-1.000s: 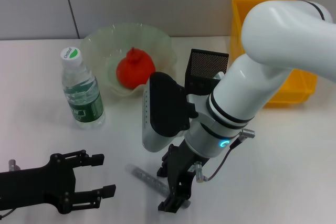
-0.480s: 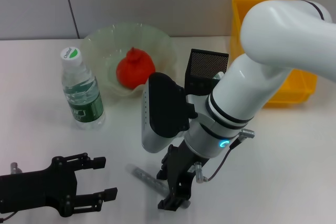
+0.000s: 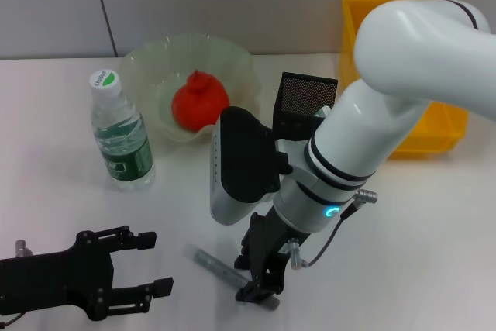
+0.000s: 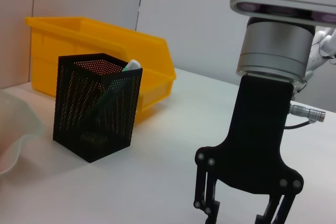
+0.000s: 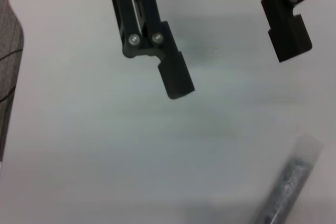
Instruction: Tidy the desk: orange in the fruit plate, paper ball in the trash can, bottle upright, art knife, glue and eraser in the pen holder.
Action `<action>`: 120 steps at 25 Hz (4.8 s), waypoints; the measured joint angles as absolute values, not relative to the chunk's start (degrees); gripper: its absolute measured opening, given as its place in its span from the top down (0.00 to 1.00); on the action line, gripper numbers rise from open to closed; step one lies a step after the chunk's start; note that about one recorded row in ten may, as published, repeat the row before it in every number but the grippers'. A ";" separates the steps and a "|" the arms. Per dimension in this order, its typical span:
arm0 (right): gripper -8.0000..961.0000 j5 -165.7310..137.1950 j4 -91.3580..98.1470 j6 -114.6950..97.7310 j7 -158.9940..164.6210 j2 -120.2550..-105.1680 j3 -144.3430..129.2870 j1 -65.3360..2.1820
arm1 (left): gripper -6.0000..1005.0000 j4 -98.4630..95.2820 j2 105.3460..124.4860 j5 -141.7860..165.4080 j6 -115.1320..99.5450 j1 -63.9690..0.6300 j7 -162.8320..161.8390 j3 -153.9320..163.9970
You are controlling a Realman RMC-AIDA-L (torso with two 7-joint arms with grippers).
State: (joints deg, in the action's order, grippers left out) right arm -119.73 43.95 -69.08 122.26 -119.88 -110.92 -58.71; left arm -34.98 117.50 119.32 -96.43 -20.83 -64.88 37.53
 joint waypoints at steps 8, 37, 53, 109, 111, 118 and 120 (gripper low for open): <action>0.54 -119.85 43.93 -69.26 122.30 -119.88 -110.95 -58.83 | 0.23 -34.98 117.43 119.34 -96.46 -20.94 -65.16 37.53; 0.78 -121.38 43.88 -69.96 122.91 -119.88 -112.32 -59.76 | 0.23 -34.98 117.42 118.95 -96.18 -21.72 -65.39 36.73; 0.84 -124.20 46.24 -72.92 122.48 -119.34 -106.55 -58.66 | 0.23 -34.98 117.27 118.96 -96.14 -21.87 -65.39 35.64; 0.84 -105.83 48.67 -64.58 94.87 -118.87 -56.64 -36.41 | 0.23 -33.48 116.37 119.26 -96.48 -21.24 -64.91 34.28; 0.84 -106.01 48.39 -64.05 94.85 -118.88 -56.64 -36.63 | 0.23 -33.48 116.39 119.26 -96.51 -21.19 -64.90 34.28; 0.84 -106.17 46.82 -60.73 94.37 -118.99 -58.52 -37.43 | 0.23 -33.49 116.39 119.26 -96.65 -21.18 -64.86 34.28; 0.84 -106.17 46.52 -60.18 94.17 -119.00 -59.00 -37.53 | 0.23 -33.49 116.42 119.26 -96.66 -21.18 -64.86 34.28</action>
State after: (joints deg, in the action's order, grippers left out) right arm -106.17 46.52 -60.18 94.17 -119.00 -59.00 -37.53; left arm -33.49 116.42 119.26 -96.66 -21.18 -64.86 34.28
